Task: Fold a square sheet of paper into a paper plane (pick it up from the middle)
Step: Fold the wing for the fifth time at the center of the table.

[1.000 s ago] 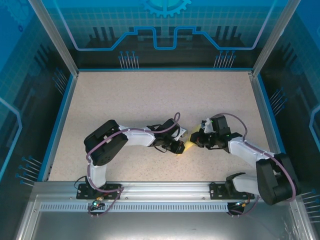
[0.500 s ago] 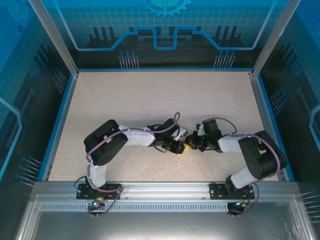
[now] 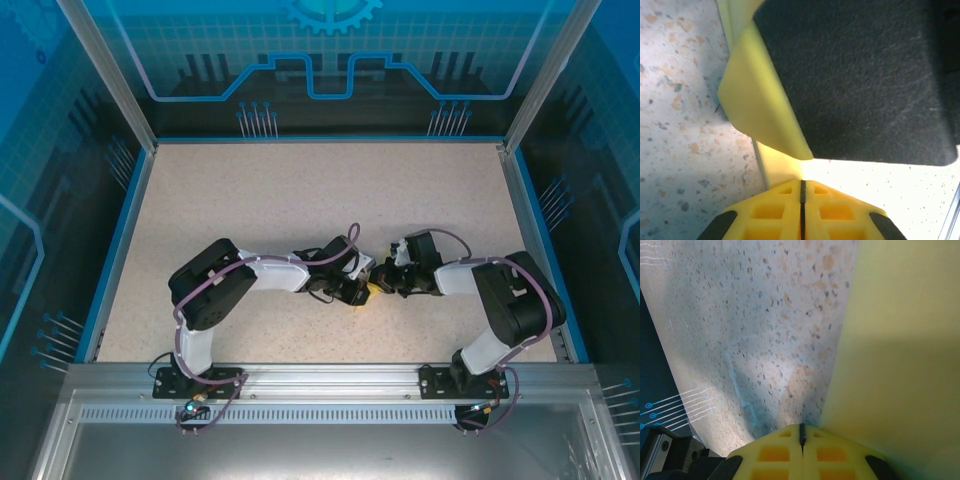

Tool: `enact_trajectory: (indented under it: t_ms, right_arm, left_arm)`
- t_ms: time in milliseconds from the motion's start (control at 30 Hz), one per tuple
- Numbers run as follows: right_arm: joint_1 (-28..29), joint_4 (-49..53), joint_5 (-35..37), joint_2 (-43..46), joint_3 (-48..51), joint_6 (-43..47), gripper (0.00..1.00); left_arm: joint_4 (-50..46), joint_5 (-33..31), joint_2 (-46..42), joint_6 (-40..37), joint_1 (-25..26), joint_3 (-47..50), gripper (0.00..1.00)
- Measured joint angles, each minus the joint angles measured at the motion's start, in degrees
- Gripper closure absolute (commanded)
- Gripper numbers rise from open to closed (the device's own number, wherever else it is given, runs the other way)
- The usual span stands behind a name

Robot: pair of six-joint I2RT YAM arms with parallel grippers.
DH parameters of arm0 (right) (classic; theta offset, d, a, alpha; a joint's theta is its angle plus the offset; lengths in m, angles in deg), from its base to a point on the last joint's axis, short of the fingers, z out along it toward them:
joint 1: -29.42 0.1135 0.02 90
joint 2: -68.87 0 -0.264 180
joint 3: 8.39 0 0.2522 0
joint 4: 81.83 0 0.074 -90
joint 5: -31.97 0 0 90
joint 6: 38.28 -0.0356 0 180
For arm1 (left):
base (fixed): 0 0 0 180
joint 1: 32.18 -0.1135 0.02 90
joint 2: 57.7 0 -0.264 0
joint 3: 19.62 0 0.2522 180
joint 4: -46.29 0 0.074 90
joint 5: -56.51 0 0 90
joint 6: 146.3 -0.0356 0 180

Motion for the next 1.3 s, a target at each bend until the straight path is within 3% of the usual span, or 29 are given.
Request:
enact_trajectory:
  t_ms: [233, 567, 767, 1300]
  right_arm:
    - [-3.6, 2.4, 3.1, -1.2, -3.1, 1.6, 0.95]
    - [-6.6, 6.9, 0.6, -4.7, -8.1, 3.7, 0.94]
    - [-10.4, 8.2, 3.8, -7.7, -13.1, 5.4, 0.94]
    - [-10.9, 10.2, 0.9, -12.6, -18.7, 5.7, 0.94]
  left_arm:
    - [0.0, -0.2, 0.0, -0.3, 0.0, 0.0, 0.92]
    - [0.5, -0.7, 0.1, -0.5, -0.2, 0.0, 0.92]
    - [0.4, -0.7, 0.1, -0.5, -0.2, 0.0, 0.92]
    - [0.4, -3.3, -1.5, -0.5, -0.4, 1.4, 0.92]
